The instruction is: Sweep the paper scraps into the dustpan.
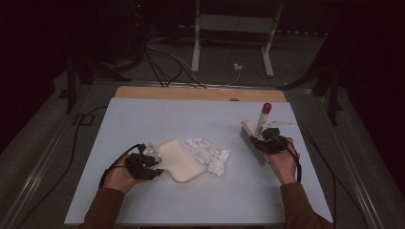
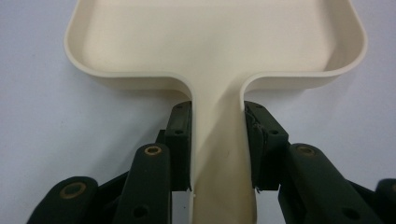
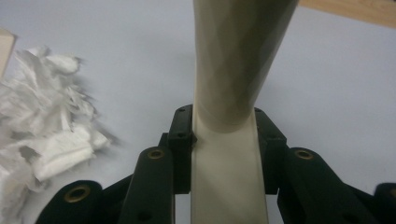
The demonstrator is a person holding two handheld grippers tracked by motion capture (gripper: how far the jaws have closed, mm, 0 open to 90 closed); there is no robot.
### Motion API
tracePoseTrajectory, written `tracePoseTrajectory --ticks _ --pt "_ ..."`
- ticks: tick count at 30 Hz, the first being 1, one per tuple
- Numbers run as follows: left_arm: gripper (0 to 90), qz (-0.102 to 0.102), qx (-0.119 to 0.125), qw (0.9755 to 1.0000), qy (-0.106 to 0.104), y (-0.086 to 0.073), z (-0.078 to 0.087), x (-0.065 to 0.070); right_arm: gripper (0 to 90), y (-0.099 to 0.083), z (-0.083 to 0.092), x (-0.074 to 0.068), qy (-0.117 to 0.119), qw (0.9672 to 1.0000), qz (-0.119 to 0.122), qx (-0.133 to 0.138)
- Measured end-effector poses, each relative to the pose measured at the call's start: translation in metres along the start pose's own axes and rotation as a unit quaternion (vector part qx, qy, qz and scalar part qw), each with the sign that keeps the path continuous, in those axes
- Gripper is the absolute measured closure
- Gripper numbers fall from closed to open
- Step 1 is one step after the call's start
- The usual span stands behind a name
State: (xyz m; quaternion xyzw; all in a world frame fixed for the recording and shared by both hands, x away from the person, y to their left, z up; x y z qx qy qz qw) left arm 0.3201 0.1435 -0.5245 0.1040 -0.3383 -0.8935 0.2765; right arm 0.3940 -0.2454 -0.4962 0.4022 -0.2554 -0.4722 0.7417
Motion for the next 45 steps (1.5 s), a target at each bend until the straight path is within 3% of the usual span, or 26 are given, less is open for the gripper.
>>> tracePoseTrajectory --ticks 14,24,33,37,40,45 --pt "67.1 -0.002 0.000 0.9999 -0.011 -0.001 0.000 -0.004 67.2 0.039 -0.016 -0.026 0.045 0.9977 0.050 0.009" --pt "67.0 -0.004 -0.002 0.9999 -0.015 -0.001 0.001 -0.005 67.3 0.054 -0.038 -0.057 0.095 0.9908 0.097 -0.004" --pt "67.0 -0.002 -0.001 0.9998 -0.022 0.000 0.000 -0.005 67.4 0.052 -0.055 -0.083 0.137 0.9788 0.149 -0.029" --pt "67.0 -0.001 0.002 0.9997 -0.024 0.000 -0.002 -0.004 67.4 0.049 -0.060 -0.094 0.159 0.9734 0.161 -0.036" --pt "67.0 -0.001 0.001 0.9997 -0.025 0.000 -0.002 -0.005 67.4 0.046 -0.060 -0.102 0.178 0.9668 0.180 -0.035" --pt "67.0 0.000 0.001 0.9997 -0.025 0.000 -0.002 -0.004 67.4 0.044 -0.055 -0.113 0.226 0.9553 0.188 -0.026"
Point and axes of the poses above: each handheld gripper's, and its own axes: z roughly backward along the jaws, y roughly out of its top, x roughly to its right, the point moved 5 cm from there along -z, roughly forward along the jaws, and after that the axes turned 11 degrees about x, right-handed, at the moved point
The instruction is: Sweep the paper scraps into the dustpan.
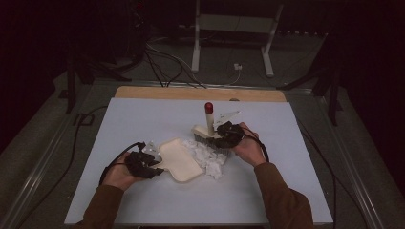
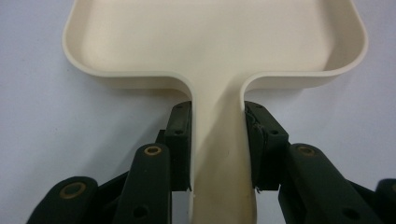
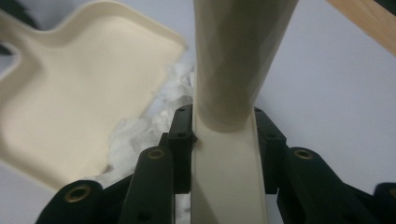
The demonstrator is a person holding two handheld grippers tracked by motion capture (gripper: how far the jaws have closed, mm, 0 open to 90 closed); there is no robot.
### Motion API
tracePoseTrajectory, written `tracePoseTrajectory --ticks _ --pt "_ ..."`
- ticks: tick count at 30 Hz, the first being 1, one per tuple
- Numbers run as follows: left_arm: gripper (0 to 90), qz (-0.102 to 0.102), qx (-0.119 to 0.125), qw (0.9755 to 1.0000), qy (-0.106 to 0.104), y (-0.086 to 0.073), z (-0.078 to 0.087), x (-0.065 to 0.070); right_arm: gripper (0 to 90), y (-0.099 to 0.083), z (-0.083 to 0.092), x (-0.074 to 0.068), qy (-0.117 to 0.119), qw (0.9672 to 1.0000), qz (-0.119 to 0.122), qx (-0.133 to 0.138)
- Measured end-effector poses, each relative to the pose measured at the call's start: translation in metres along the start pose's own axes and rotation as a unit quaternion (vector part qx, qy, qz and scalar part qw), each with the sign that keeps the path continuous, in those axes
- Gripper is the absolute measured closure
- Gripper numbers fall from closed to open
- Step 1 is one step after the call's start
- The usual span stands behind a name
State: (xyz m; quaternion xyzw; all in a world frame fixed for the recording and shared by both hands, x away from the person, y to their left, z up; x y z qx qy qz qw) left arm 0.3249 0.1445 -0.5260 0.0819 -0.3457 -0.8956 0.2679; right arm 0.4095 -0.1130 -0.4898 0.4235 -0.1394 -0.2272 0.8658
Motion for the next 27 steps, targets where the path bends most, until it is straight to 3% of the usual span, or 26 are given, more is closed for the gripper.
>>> tracePoseTrajectory --ticks 7,9,13,19,23,27 --pt "67.0 -0.002 0.001 1.0000 -0.001 0.000 -0.001 0.001 67.3 0.005 0.004 -0.013 0.060 0.9977 0.020 0.025" --pt "67.0 -0.002 0.001 1.0000 -0.003 0.000 -0.001 0.001 67.3 0.006 0.006 -0.011 0.050 0.9981 0.022 0.027" --pt "67.0 -0.009 0.000 0.9999 -0.007 0.000 -0.001 0.002 67.3 0.007 0.009 0.000 0.011 0.9993 0.004 0.035" --pt "67.0 -0.011 -0.002 0.9999 -0.013 -0.001 0.000 0.003 67.3 0.004 0.003 0.010 -0.050 0.9985 0.006 0.023" --pt "66.9 -0.012 -0.004 0.9998 -0.016 -0.002 0.003 0.002 67.3 0.003 -0.006 0.010 -0.051 0.9984 0.002 0.021" --pt "66.9 -0.013 -0.007 0.9998 -0.015 -0.004 0.005 0.001 67.3 0.002 -0.018 0.004 -0.039 0.9990 0.018 0.014"
Point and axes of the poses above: each handheld gripper's, and its own axes: z roughly backward along the jaws, y roughly out of its top, x roughly to its right, the point moved 5 cm from there along -z, roughly forward along the jaws, and after that the axes turned 11 degrees about x, right-handed, at the moved point
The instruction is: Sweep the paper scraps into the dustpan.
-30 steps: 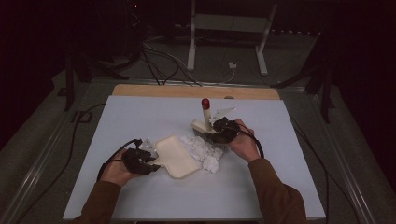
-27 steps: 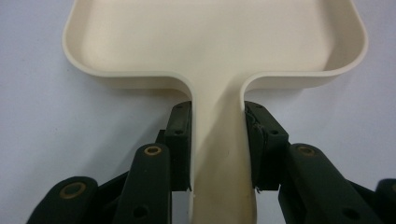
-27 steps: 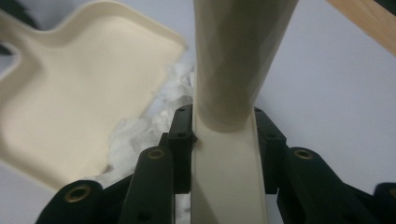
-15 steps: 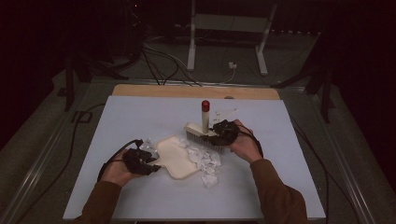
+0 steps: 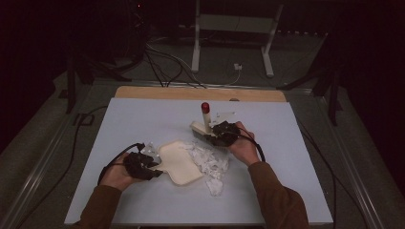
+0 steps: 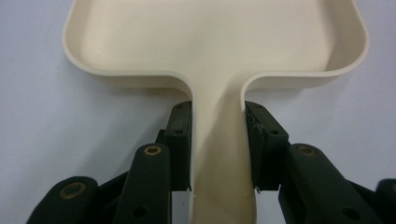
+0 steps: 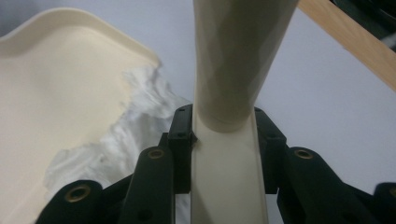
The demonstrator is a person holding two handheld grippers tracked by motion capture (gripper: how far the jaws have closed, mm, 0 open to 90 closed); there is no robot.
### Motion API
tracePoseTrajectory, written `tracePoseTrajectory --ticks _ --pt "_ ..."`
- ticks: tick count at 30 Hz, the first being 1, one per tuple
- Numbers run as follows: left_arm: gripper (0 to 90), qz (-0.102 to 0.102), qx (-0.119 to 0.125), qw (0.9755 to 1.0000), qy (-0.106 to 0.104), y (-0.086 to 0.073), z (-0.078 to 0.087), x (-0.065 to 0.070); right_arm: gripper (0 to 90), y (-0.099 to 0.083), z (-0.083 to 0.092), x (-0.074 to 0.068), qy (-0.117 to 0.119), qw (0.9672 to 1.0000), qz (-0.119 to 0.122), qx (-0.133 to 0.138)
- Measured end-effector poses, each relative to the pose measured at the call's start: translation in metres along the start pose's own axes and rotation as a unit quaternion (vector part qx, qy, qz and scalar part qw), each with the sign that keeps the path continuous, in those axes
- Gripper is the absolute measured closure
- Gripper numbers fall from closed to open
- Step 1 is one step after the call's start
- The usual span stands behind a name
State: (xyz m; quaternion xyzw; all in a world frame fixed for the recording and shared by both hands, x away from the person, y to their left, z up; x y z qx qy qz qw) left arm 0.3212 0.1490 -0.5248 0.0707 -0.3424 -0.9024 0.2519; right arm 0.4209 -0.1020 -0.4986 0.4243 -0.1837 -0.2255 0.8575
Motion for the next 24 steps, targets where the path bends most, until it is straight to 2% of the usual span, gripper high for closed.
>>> tracePoseTrajectory --ticks 2,6,9,11,14,17,18,21,24 --pt "66.9 0.004 0.000 1.0000 0.002 -0.001 0.001 -0.001 67.4 0.001 -0.004 -0.005 0.013 0.9999 -0.001 0.003" --pt "66.9 0.004 -0.003 1.0000 0.003 -0.002 0.002 -0.004 67.4 0.005 -0.008 -0.015 0.036 0.9992 0.017 0.004" --pt "66.9 0.005 -0.004 1.0000 0.002 -0.002 0.001 -0.004 67.4 0.008 -0.007 -0.022 0.067 0.9974 0.020 0.018" --pt "66.9 0.004 -0.005 1.0000 0.002 -0.002 0.001 -0.004 67.4 0.011 -0.006 -0.028 0.092 0.9950 0.028 0.029" --pt "66.9 0.003 -0.003 1.0000 0.002 -0.002 0.000 -0.003 67.4 0.015 -0.003 -0.035 0.129 0.9897 0.041 0.046" --pt "66.9 -0.002 -0.002 1.0000 -0.002 -0.001 -0.001 -0.002 67.4 0.016 0.002 -0.037 0.158 0.9846 0.041 0.063" --pt "66.9 -0.003 -0.002 1.0000 -0.005 -0.001 -0.001 -0.001 67.3 0.016 0.004 -0.036 0.161 0.9838 0.039 0.069" --pt "66.9 -0.009 -0.002 0.9998 -0.017 0.000 -0.003 0.003 67.3 0.016 0.007 -0.030 0.150 0.9858 0.027 0.071" --pt "66.9 -0.016 -0.003 0.9994 -0.029 0.000 -0.003 0.007 67.3 0.015 0.010 -0.023 0.117 0.9909 0.013 0.065"
Point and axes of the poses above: each handheld gripper's, and its own axes: z roughly backward along the jaws, y roughly out of its top, x roughly to its right, the point moved 5 cm from there along -z, roughly forward along the jaws, and after that the axes turned 11 degrees about x, right-handed, at the moved point
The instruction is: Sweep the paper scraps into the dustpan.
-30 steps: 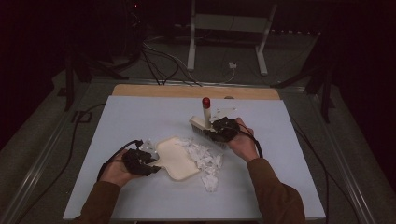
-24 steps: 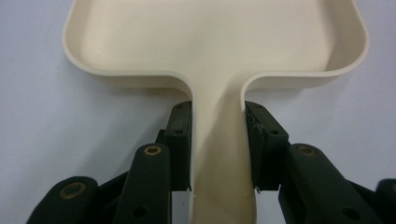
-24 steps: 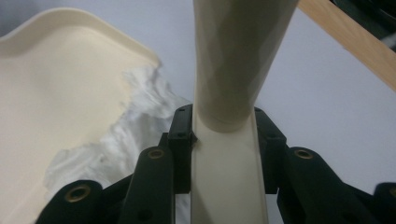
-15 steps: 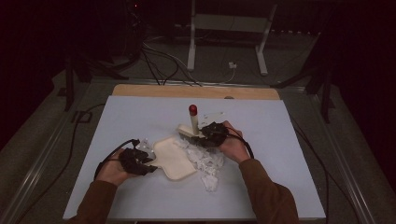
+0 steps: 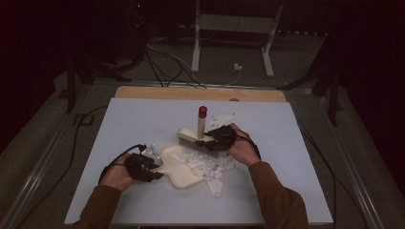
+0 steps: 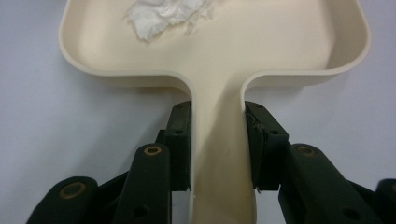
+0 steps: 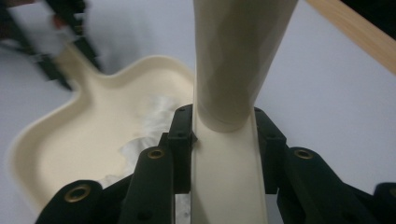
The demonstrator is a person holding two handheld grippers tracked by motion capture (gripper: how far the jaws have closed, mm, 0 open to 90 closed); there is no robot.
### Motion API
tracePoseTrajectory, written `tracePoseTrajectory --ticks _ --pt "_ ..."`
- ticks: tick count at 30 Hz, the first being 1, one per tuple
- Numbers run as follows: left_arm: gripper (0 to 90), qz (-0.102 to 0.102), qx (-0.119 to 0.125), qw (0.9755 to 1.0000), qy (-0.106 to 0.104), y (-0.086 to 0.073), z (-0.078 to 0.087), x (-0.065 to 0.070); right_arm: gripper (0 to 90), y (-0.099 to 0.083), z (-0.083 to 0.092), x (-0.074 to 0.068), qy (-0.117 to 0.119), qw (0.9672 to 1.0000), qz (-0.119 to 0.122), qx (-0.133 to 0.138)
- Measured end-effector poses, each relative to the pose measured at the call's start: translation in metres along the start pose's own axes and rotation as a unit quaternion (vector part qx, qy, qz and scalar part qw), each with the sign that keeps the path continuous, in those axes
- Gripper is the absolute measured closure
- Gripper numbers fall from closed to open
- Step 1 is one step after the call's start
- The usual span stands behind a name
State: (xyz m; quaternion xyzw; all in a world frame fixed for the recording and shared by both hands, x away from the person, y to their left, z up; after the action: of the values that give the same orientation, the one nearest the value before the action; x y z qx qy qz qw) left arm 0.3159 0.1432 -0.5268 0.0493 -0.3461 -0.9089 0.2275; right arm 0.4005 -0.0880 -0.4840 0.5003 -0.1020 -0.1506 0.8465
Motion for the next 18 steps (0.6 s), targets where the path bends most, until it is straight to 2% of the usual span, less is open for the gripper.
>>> tracePoseTrajectory --ticks 5,10,18 --pt "66.9 -0.009 -0.004 0.9999 -0.013 -0.001 0.002 0.005 67.3 -0.004 0.012 0.011 -0.059 0.9975 -0.038 -0.004" --pt "66.9 -0.016 -0.007 0.9997 -0.018 -0.001 0.002 0.009 67.3 -0.010 0.028 0.017 -0.099 0.9935 -0.056 0.000" --pt "66.9 -0.027 -0.010 0.9992 -0.029 -0.001 0.003 0.014 67.3 -0.030 0.056 0.024 -0.165 0.9829 -0.081 -0.015"
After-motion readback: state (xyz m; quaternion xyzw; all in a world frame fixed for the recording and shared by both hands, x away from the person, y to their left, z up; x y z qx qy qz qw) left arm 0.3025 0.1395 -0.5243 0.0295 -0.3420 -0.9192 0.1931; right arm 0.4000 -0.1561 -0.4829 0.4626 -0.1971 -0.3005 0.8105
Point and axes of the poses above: each handheld gripper's, and its own axes: z roughly backward along the jaws, y roughly out of its top, x roughly to its right, the point moved 5 cm from there along -z, roughly forward along the jaws, and after that the axes turned 11 degrees about x, right-handed, at the moved point
